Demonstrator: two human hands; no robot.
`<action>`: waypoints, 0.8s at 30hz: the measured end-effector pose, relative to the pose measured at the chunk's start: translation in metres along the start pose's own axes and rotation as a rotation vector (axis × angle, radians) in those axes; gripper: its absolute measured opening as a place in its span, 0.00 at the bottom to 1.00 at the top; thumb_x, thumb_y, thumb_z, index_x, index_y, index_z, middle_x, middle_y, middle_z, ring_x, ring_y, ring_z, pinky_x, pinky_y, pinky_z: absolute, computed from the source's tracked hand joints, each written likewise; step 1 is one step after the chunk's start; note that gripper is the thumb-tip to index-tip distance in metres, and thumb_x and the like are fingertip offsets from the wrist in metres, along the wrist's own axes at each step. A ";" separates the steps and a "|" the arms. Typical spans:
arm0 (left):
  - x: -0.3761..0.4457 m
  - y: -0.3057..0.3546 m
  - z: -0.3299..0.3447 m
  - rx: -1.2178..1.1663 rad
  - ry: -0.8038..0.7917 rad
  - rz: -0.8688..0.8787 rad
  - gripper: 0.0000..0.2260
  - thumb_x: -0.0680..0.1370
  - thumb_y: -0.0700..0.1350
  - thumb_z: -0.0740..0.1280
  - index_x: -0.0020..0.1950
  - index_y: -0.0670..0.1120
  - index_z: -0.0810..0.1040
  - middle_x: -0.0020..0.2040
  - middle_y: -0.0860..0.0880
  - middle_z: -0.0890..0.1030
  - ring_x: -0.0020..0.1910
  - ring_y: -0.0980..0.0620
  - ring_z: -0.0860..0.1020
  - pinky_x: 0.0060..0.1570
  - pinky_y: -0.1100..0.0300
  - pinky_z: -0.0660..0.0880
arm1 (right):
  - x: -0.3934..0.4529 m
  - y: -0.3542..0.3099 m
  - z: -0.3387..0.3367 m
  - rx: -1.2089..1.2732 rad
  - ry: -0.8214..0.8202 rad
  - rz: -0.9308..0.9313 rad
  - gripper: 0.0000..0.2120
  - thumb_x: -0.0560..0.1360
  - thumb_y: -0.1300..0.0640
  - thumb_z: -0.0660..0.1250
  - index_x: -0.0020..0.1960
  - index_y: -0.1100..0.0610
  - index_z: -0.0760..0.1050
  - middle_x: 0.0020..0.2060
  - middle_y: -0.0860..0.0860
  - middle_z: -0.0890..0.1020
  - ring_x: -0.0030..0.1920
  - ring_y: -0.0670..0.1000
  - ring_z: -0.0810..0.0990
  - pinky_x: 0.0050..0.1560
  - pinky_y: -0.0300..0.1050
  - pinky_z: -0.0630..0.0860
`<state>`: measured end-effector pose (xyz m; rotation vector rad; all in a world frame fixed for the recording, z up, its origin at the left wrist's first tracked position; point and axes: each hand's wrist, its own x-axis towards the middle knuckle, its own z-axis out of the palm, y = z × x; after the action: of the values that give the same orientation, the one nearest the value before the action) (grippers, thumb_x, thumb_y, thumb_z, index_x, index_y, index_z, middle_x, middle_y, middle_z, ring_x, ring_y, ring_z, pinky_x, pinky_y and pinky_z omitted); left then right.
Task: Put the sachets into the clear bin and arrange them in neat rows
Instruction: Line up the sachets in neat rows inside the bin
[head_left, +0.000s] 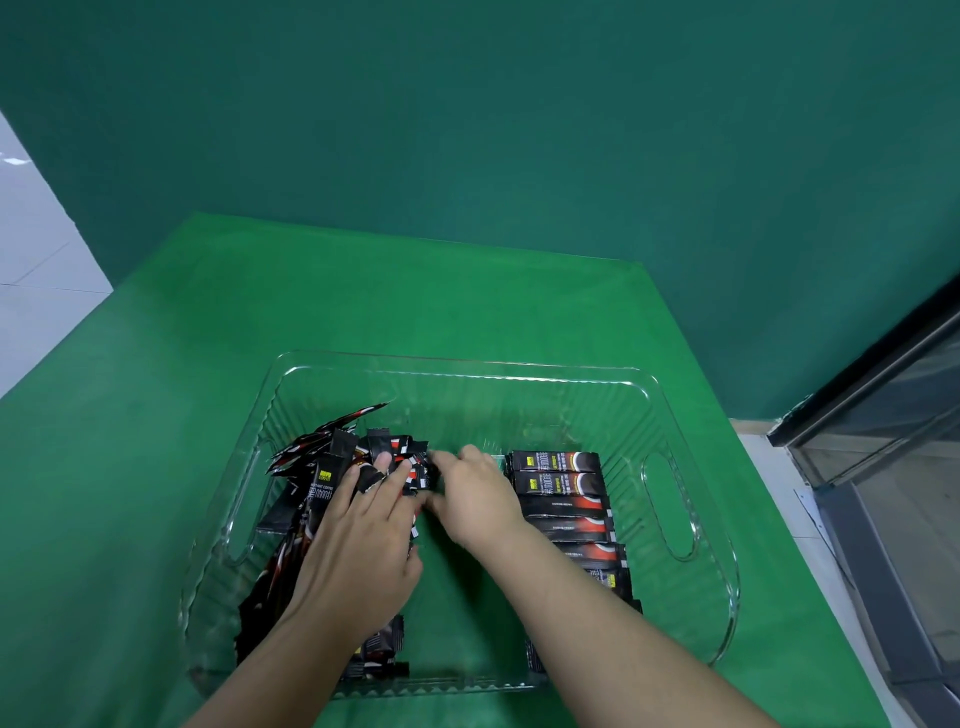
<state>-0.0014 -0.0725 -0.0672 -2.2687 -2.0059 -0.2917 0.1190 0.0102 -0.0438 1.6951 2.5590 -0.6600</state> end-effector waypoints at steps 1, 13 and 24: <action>0.000 0.000 0.000 -0.001 -0.001 -0.001 0.18 0.62 0.47 0.65 0.49 0.47 0.83 0.61 0.42 0.79 0.62 0.43 0.77 0.65 0.46 0.59 | 0.001 0.000 0.002 -0.011 -0.015 0.009 0.24 0.78 0.48 0.63 0.72 0.53 0.65 0.58 0.57 0.71 0.63 0.58 0.68 0.60 0.51 0.70; 0.000 0.000 0.001 0.002 0.005 -0.008 0.14 0.62 0.47 0.65 0.45 0.47 0.82 0.61 0.42 0.79 0.62 0.44 0.77 0.66 0.47 0.59 | -0.019 0.004 0.003 -0.161 0.025 0.078 0.23 0.78 0.41 0.59 0.63 0.58 0.71 0.59 0.56 0.71 0.63 0.58 0.68 0.59 0.51 0.68; -0.001 -0.001 0.001 0.017 -0.010 -0.011 0.14 0.62 0.48 0.65 0.45 0.48 0.82 0.61 0.42 0.80 0.63 0.44 0.77 0.67 0.48 0.57 | -0.013 0.010 -0.004 -0.277 0.075 -0.084 0.15 0.77 0.59 0.65 0.63 0.56 0.70 0.61 0.52 0.70 0.62 0.55 0.64 0.58 0.50 0.65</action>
<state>-0.0027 -0.0727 -0.0686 -2.2541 -2.0179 -0.2635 0.1344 0.0031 -0.0410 1.5582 2.6342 -0.2303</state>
